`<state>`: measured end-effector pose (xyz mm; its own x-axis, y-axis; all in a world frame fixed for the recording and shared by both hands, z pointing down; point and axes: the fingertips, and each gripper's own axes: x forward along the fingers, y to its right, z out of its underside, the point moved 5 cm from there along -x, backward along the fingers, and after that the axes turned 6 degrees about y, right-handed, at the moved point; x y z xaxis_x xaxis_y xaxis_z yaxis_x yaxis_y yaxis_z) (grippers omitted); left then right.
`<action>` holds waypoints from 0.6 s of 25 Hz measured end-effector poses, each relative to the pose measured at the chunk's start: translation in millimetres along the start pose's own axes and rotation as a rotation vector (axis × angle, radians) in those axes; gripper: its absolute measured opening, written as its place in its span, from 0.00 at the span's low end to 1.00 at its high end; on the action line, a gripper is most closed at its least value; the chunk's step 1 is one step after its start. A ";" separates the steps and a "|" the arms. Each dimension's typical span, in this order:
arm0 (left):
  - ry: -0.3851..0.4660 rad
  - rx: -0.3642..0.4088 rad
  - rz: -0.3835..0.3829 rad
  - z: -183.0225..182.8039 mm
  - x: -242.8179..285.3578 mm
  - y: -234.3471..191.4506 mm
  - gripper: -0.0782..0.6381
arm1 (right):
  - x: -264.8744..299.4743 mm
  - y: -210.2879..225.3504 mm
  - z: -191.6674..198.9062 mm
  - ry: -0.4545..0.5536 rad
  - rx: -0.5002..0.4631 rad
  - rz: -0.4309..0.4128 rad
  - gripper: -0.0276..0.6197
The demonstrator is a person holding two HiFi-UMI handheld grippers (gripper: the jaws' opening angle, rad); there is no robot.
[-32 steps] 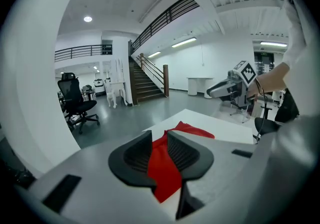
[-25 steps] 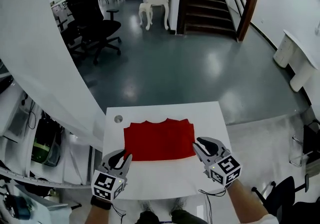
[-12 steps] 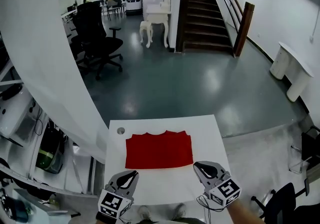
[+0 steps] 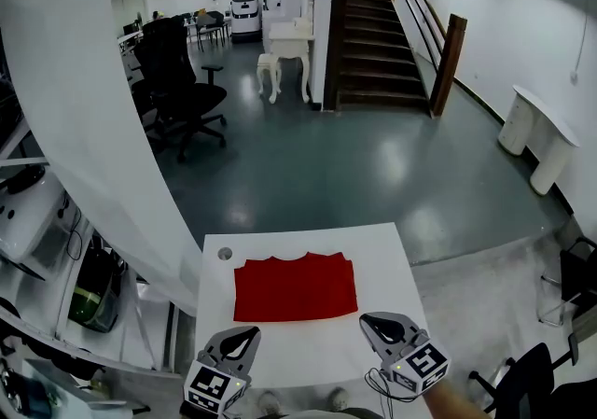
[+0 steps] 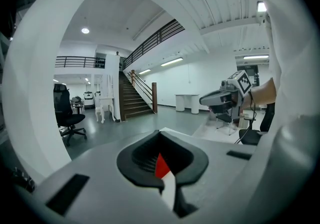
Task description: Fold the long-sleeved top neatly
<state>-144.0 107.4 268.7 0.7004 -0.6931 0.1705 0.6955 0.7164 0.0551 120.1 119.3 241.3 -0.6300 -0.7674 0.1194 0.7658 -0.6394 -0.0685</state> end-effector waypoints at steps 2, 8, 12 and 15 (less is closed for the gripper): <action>0.004 0.003 0.002 -2.3 0.9 0.2 0.12 | -0.5 -0.6 1.0 0.001 0.000 0.000 0.06; 0.004 0.010 0.010 -4.0 1.6 -2.1 0.12 | 4.6 -3.7 2.5 0.001 0.002 -0.007 0.06; -0.005 0.004 0.006 -0.7 0.4 -3.4 0.12 | 7.7 -4.4 3.2 -0.002 0.002 -0.014 0.06; -0.011 0.005 0.000 1.9 -0.4 -6.4 0.12 | 10.6 -3.5 3.5 0.000 -0.006 -0.022 0.06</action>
<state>-149.0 103.2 270.2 0.6983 -0.6924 0.1816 0.6948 0.7166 0.0604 111.1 113.6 246.3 -0.6465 -0.7532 0.1210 0.7512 -0.6562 -0.0714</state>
